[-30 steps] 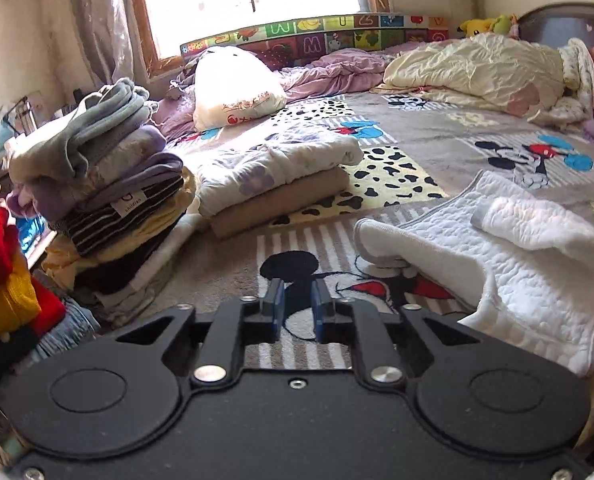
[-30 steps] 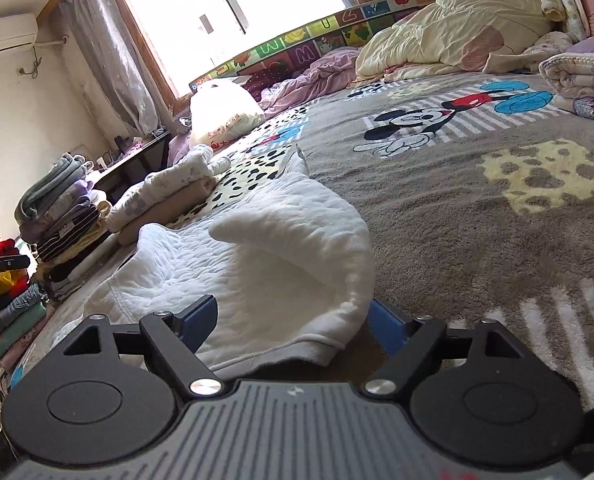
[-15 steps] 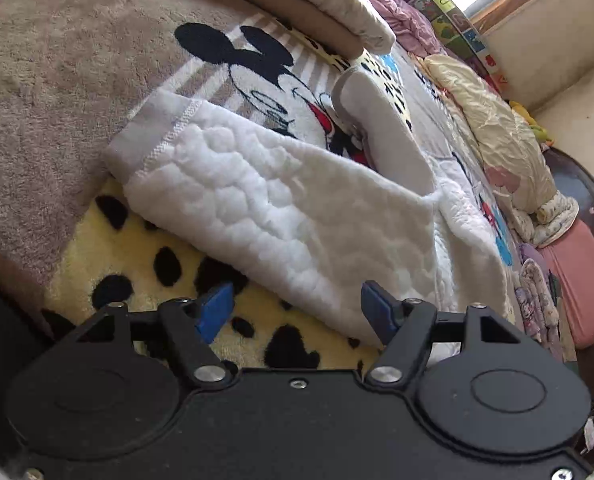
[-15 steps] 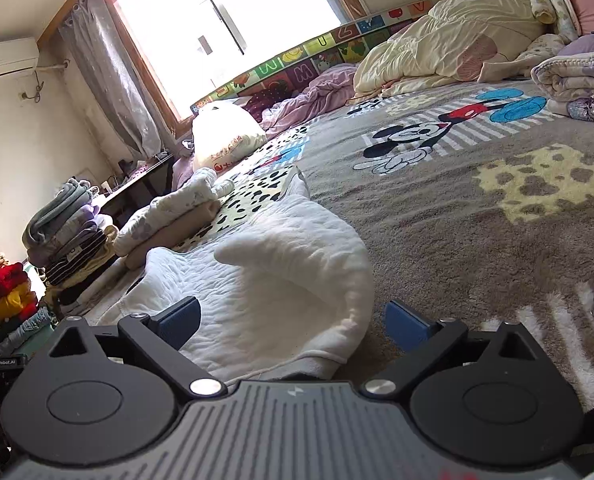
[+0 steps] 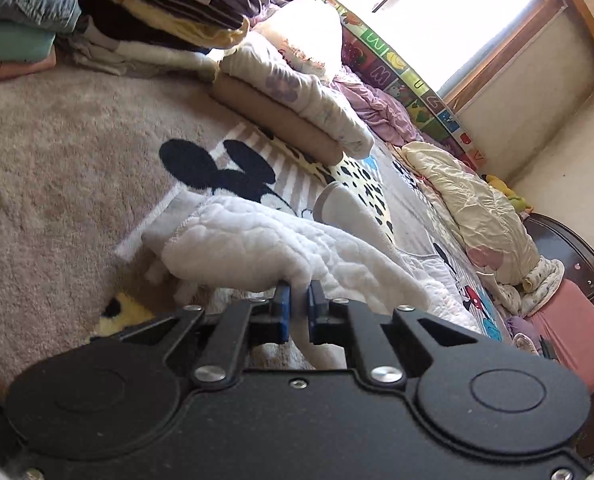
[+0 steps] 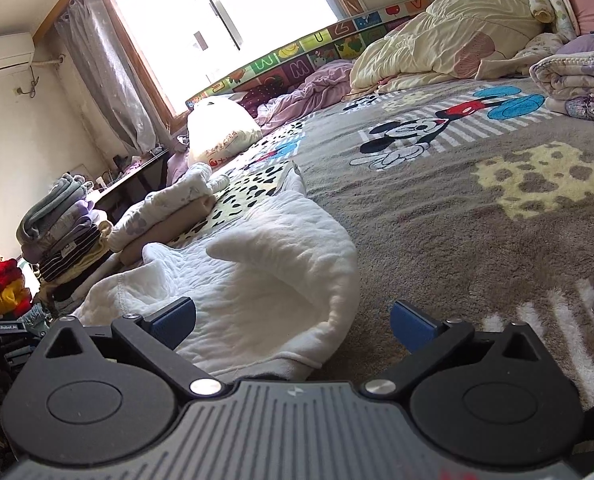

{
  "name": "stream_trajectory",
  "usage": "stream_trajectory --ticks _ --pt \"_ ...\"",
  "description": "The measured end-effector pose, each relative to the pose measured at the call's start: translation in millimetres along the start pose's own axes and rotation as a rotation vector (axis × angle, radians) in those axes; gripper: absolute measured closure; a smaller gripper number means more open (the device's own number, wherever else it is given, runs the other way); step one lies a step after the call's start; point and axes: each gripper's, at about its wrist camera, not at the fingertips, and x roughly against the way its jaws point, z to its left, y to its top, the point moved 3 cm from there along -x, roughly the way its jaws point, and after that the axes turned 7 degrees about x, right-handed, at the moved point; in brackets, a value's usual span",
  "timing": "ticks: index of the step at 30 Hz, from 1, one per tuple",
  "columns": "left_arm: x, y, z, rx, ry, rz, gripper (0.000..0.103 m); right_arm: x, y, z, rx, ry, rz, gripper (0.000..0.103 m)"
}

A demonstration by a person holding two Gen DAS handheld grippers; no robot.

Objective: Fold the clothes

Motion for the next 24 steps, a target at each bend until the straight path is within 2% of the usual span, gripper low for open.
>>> stream_trajectory --ticks 6,8,9,11,12,13,15,18,20,24 --pt "9.0 39.3 8.1 -0.025 0.067 -0.121 0.097 -2.4 0.5 2.2 0.016 -0.029 0.006 0.0" --pt "5.5 45.5 13.5 -0.025 0.138 -0.142 0.094 -2.6 0.5 2.6 0.018 -0.03 0.005 0.0" --pt "4.5 44.1 12.0 -0.057 0.209 -0.146 0.09 -2.7 0.3 2.6 0.018 -0.027 0.004 0.0" --pt "6.7 39.1 7.0 -0.125 0.334 -0.172 0.074 -2.9 -0.1 2.6 0.017 -0.022 0.003 0.0" --pt "12.4 36.1 4.0 -0.143 0.358 -0.208 0.062 -2.4 0.1 2.7 0.018 -0.023 -0.004 0.0" --pt "20.9 33.8 1.1 -0.15 0.353 -0.251 0.058 -1.7 0.5 2.9 0.02 -0.025 -0.014 0.0" --pt "32.3 33.6 -9.4 -0.174 0.292 -0.296 0.056 -1.2 0.7 2.4 0.018 -0.023 -0.029 0.0" --pt "34.9 41.2 -28.1 -0.204 0.227 -0.318 0.051 -2.4 1.7 1.5 0.014 -0.022 -0.04 0.0" --pt "25.7 51.8 -34.1 -0.152 0.188 -0.307 0.049 -6.0 2.0 1.4 0.007 -0.017 -0.018 0.0" --pt "3.0 77.6 -21.0 0.088 0.177 -0.28 0.049 -12.1 1.4 6.7 0.029 -0.015 0.034 0.0"
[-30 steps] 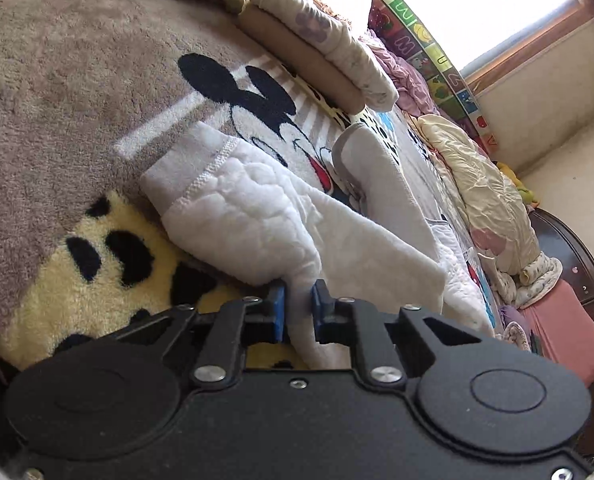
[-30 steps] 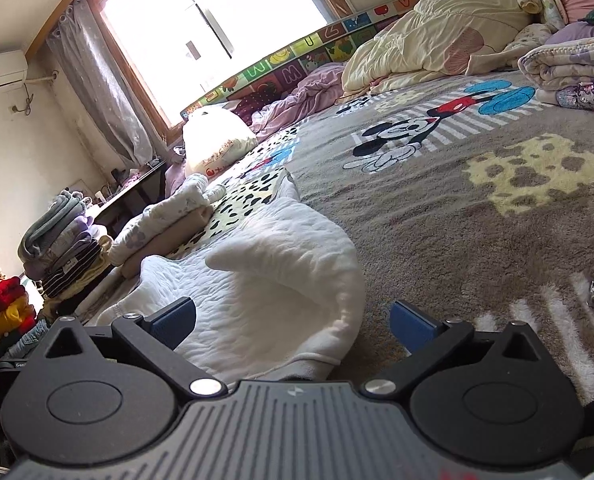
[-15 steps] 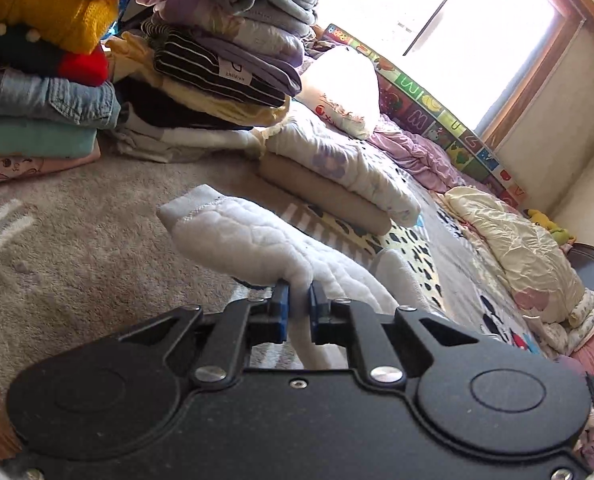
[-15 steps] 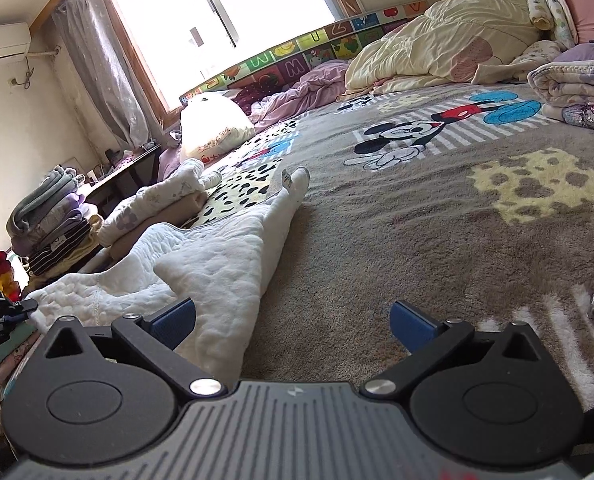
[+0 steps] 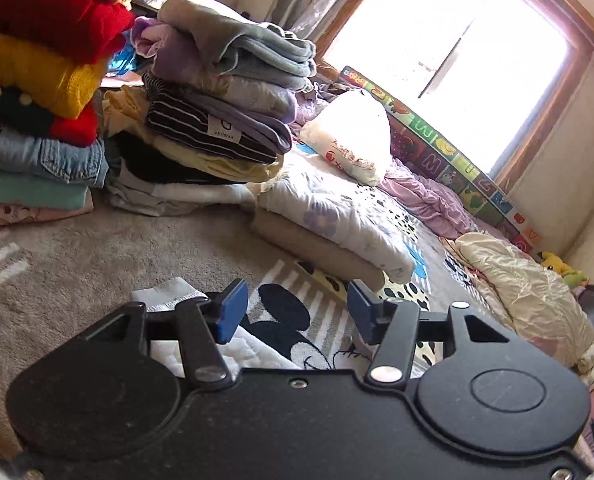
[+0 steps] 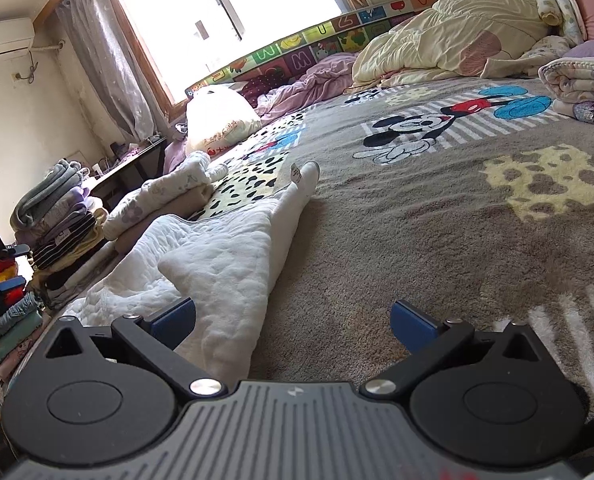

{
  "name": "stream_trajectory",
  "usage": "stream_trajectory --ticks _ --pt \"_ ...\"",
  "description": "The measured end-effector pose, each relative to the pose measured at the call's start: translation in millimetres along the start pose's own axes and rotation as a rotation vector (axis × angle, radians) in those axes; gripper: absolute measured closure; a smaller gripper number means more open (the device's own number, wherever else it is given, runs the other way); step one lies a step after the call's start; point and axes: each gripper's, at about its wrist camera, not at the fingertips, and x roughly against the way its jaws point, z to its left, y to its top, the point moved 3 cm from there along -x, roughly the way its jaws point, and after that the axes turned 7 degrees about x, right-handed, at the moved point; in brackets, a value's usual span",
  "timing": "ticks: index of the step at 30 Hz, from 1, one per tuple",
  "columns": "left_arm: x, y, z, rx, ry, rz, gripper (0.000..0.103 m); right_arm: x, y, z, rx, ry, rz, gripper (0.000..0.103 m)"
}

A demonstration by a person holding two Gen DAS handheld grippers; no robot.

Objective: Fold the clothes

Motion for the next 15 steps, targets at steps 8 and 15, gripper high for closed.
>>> stream_trajectory --ticks 8,15 --pt "-2.4 7.9 82.0 0.193 0.153 0.073 0.049 -1.7 2.3 -5.7 -0.057 0.054 0.021 0.002" --pt "-36.6 -1.5 113.2 0.264 0.154 0.21 0.048 -19.5 12.8 -4.6 -0.109 0.067 0.034 0.024"
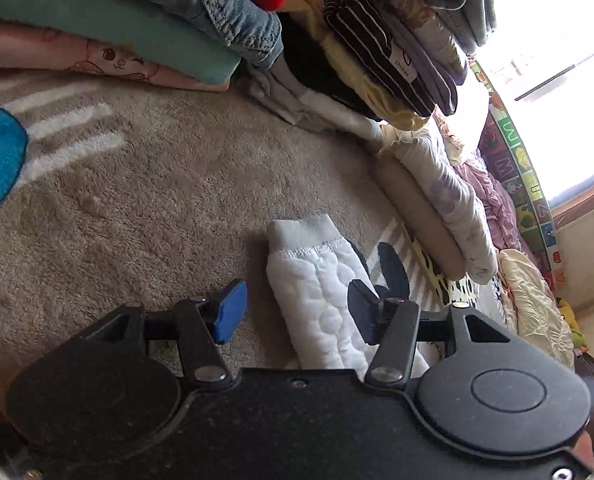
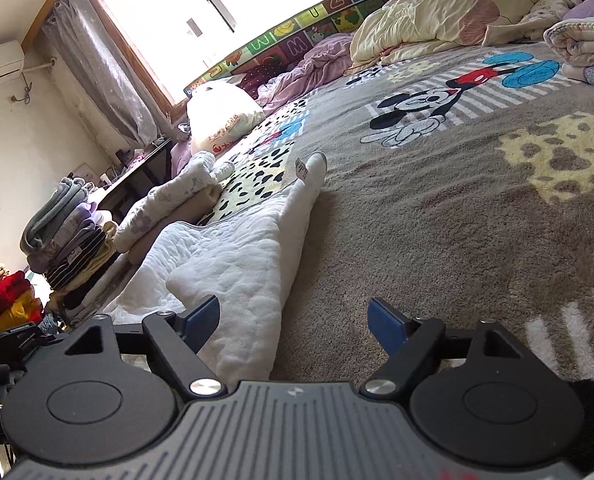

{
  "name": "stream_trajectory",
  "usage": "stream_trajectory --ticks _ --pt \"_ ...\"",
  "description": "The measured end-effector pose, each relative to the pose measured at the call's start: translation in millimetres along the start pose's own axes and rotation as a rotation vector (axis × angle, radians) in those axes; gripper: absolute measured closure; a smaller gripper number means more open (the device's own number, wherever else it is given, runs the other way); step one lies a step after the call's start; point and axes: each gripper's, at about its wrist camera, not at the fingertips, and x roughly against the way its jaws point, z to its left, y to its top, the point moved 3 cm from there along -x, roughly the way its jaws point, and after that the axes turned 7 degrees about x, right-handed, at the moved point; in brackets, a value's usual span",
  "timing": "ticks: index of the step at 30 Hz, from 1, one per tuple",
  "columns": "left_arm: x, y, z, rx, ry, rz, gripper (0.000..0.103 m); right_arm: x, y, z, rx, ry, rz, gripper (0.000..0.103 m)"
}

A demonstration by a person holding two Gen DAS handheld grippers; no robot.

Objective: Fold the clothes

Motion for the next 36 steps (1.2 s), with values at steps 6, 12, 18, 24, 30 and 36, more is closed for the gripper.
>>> stream_trajectory --ticks 6,12,18,24,30,36 --pt "-13.9 -5.5 -6.3 -0.023 -0.005 -0.014 0.048 -38.2 17.3 19.5 0.025 0.012 0.02 0.024" --pt "-20.2 -6.4 -8.6 -0.035 -0.031 -0.03 0.058 -69.4 33.1 41.8 0.071 0.083 0.086 0.065" --pt "-17.9 -11.6 -20.1 -0.103 -0.07 -0.048 0.095 -52.6 32.5 46.0 0.06 0.158 0.031 0.092" --pt "7.4 -6.1 -23.1 -0.089 -0.1 -0.128 0.098 0.7 20.2 1.1 -0.195 0.097 -0.19 0.093" --pt "38.3 -3.2 -5.8 -0.057 -0.015 -0.151 0.099 43.0 -14.1 -40.2 -0.36 -0.15 -0.281 0.093" --pt "38.8 -2.0 -8.0 -0.125 0.224 -0.252 0.083 48.8 -24.3 -37.0 -0.286 -0.391 -0.267 0.08"
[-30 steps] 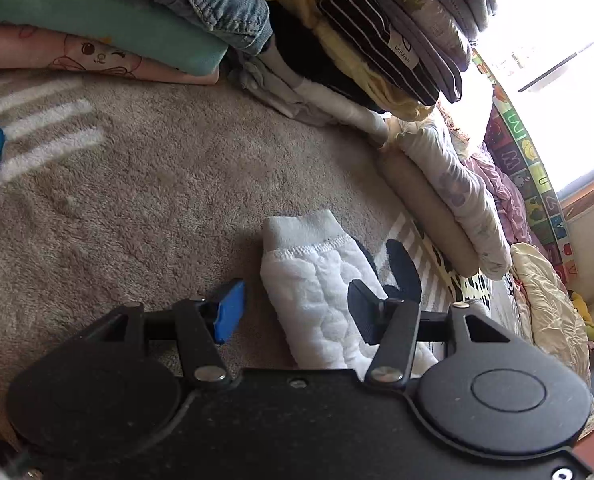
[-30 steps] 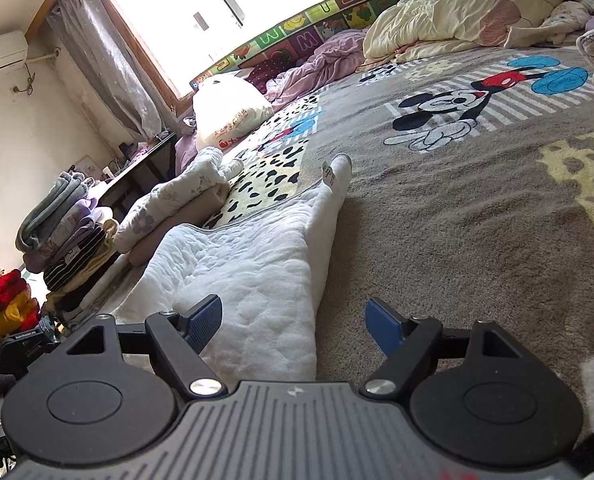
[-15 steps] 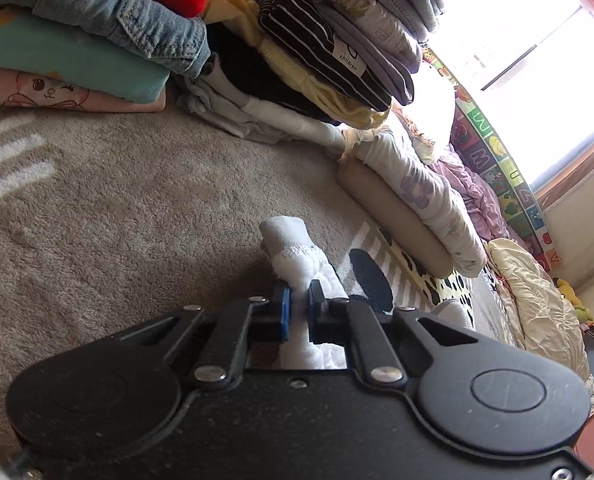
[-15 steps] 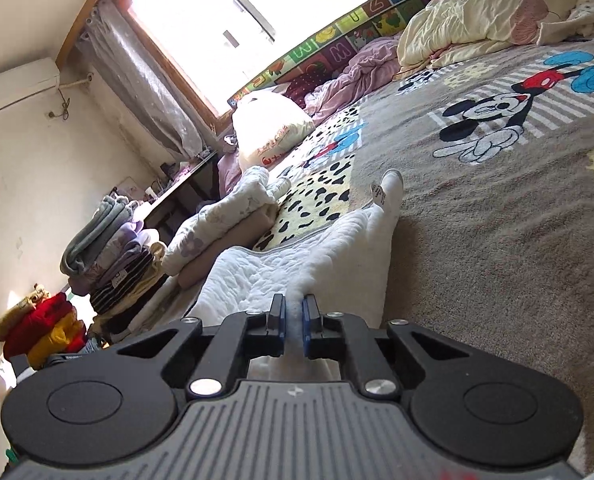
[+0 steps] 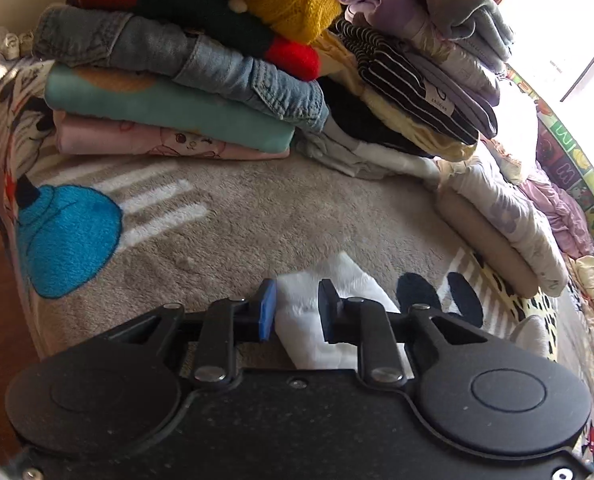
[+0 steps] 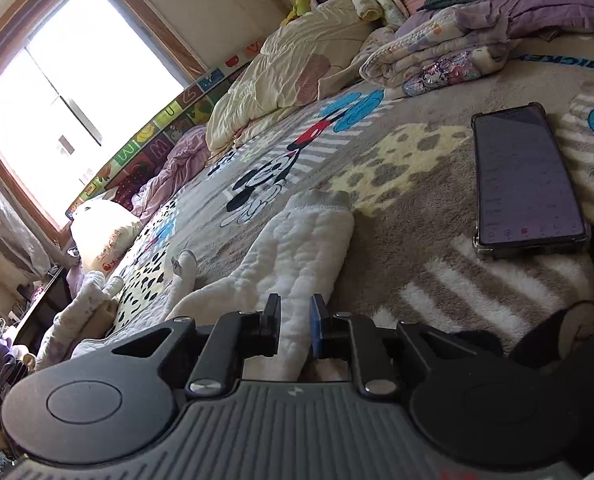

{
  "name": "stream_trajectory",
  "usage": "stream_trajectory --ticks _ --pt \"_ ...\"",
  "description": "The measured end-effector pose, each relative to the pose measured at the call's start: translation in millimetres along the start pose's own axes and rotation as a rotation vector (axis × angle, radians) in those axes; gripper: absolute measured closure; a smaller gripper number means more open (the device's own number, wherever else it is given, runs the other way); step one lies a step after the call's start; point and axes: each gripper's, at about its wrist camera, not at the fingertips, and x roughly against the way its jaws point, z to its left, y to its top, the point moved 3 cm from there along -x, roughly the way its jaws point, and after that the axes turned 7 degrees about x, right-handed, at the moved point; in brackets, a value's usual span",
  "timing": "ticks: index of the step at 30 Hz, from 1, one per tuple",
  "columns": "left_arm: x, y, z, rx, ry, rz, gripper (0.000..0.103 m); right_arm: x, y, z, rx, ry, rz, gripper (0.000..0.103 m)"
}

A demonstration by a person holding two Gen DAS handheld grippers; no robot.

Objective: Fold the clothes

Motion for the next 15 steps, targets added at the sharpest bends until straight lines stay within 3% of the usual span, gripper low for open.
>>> stream_trajectory --ticks 3,5,8,10,15 --pt "16.6 6.0 -16.1 -0.06 -0.038 -0.101 0.082 10.1 12.8 12.8 0.092 0.014 -0.075 0.066" --pt "25.1 2.1 -31.3 -0.108 -0.126 -0.14 0.081 7.7 21.8 29.7 0.162 0.068 -0.079 0.061" --pt "27.7 -13.4 -59.4 -0.21 -0.255 -0.089 0.077 -3.6 31.0 59.8 0.251 0.161 -0.038 0.057" --pt "28.1 -25.1 -80.2 -0.282 -0.329 -0.036 0.061 -18.8 33.1 83.8 0.291 0.217 0.02 0.052" --pt "16.8 -55.1 -150.0 -0.482 -0.474 0.078 0.043 -72.7 39.8 131.9 0.316 0.252 0.169 0.047"
